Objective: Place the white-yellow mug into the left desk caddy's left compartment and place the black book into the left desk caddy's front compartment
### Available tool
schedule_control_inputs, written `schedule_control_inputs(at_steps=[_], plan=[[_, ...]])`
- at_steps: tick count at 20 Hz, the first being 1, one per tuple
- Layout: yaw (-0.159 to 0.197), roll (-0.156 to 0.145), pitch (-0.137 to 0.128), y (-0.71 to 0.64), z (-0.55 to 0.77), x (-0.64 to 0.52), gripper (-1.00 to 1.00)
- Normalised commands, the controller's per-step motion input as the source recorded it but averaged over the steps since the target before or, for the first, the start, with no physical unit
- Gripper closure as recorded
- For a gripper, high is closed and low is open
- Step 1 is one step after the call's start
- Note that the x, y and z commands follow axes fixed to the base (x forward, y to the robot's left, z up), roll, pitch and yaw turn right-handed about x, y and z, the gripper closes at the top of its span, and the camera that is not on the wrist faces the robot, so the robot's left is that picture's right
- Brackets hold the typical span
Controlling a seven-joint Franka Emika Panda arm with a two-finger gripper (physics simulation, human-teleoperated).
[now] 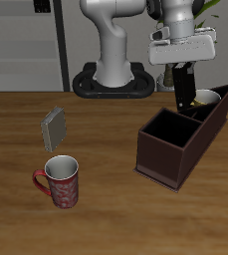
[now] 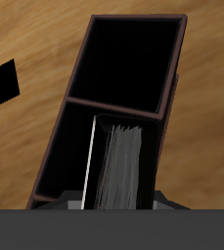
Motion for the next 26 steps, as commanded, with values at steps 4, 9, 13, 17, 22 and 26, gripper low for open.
schedule_control_inputs(at_steps=[4,9,13,17,22,26], plan=[[0.002,-0.005,-0.005,0.0,-0.05,0.05,1.0],[-0.001,0.001,0.016,0.0,-0.09,0.07,1.0],[-0.004,-0.006,0.017,-0.02,-0.11,0.06,1.0],[0.0,0.0,0.006,-0.01,-0.06,0.03,1.0],[-0.003,0.009,0.027,0.04,-0.13,0.03,1.0],[-0.033,0.012,0.008,0.05,-0.03,0.01,1.0]])
